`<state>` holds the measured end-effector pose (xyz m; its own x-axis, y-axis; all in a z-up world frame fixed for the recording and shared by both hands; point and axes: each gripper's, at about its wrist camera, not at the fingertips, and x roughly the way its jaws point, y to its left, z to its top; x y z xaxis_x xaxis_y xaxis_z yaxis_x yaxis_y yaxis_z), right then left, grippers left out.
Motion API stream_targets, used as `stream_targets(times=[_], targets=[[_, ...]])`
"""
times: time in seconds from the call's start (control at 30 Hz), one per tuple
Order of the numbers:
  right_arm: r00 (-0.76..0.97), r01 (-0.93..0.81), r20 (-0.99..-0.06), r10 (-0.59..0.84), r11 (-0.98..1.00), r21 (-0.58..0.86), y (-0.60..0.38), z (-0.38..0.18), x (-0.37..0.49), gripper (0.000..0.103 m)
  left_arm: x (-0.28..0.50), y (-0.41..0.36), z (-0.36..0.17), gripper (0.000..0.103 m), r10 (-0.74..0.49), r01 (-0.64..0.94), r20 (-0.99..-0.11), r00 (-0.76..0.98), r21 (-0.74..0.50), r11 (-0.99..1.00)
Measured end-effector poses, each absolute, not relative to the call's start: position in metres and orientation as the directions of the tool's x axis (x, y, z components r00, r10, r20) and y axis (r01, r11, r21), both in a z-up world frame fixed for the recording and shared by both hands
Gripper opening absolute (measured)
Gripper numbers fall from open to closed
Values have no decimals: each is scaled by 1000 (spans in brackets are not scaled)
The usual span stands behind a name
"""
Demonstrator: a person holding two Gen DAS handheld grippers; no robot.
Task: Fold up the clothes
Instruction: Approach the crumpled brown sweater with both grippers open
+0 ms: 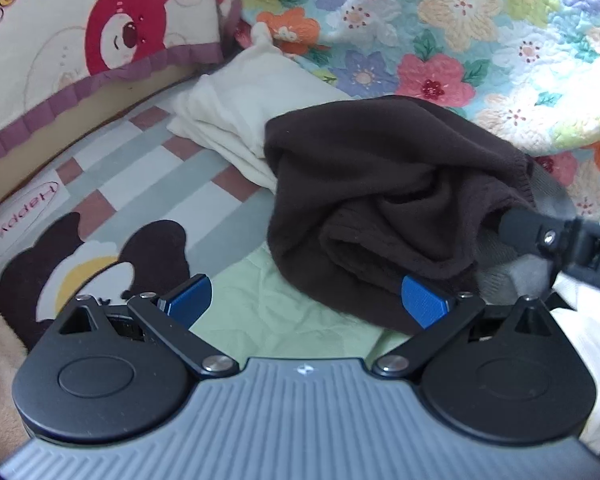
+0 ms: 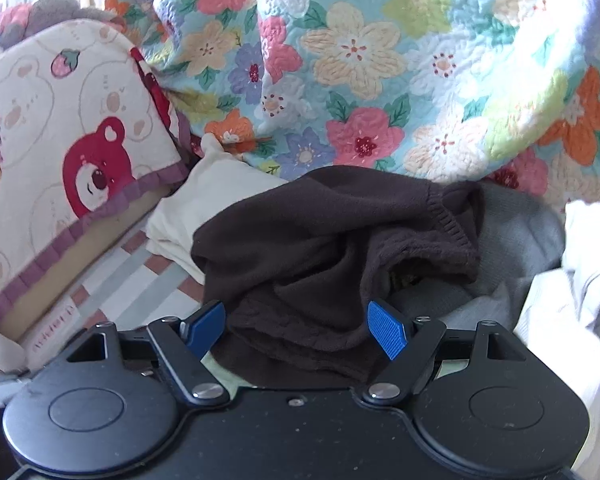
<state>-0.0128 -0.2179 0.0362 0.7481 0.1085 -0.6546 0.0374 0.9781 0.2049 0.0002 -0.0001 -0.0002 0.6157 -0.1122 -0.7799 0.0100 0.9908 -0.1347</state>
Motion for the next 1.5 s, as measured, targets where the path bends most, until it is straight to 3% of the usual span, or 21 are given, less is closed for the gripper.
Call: stream_targets(times=[0.1,0.23,0.4,0.97,1.23,1.5], targets=[[748,40,-659,74,987,155,-210,36,-14,82,4,6,-4,103,-136,16,-776,616,-160,987],[756,43,-654,22,996,82,-192,38,-19,82,-5,-11,-9,103,-112,50,-764,636,-104,993],[749,43,-655,95,980,192,-213,31,-24,82,-5,-16,-8,103,-121,57,-780,613,-108,992],[725,34,-675,136,972,232,-222,35,-15,82,-5,-15,-6,103,-113,50,-792,600,-104,993],[719,61,-656,231,918,391,-237,32,-16,82,-7,-22,-4,103,-122,74,-789,602,-97,993],[700,72,-671,245,910,408,-242,22,-14,82,-8,-26,-5,103,-124,86,-792,597,-91,992]])
